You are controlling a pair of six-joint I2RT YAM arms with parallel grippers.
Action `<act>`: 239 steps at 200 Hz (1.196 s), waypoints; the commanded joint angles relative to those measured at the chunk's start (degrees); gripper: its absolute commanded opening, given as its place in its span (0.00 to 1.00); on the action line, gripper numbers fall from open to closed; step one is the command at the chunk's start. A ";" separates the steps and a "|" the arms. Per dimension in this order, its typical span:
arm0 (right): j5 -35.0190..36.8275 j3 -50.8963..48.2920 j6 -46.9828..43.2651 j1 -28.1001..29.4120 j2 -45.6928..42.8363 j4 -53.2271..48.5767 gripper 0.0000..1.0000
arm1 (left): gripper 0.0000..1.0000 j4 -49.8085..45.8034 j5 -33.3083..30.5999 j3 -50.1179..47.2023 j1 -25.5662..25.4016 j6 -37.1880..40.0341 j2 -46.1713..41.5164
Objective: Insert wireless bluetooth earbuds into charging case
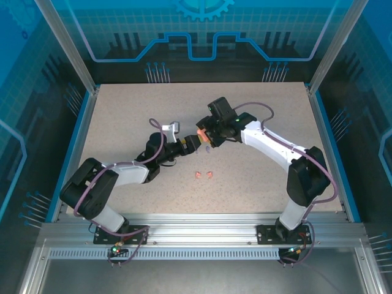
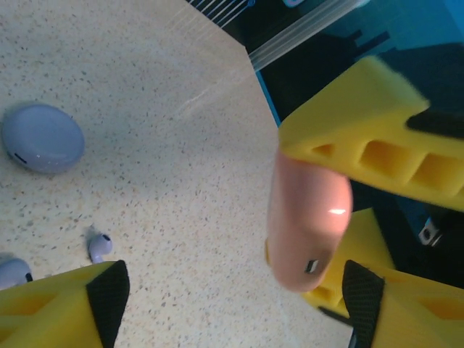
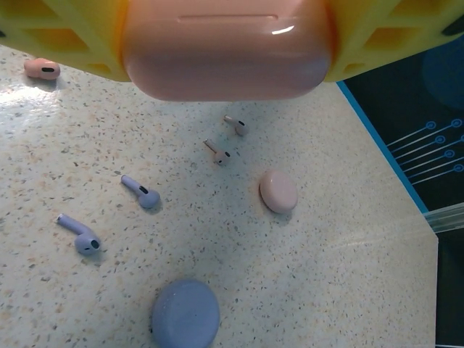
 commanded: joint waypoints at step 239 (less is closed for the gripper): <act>0.20 3.23 2.81 3.12 3.16 -1.45 0.60 | 0.42 16.16 -5.76 -0.85 -1.95 -4.94 8.55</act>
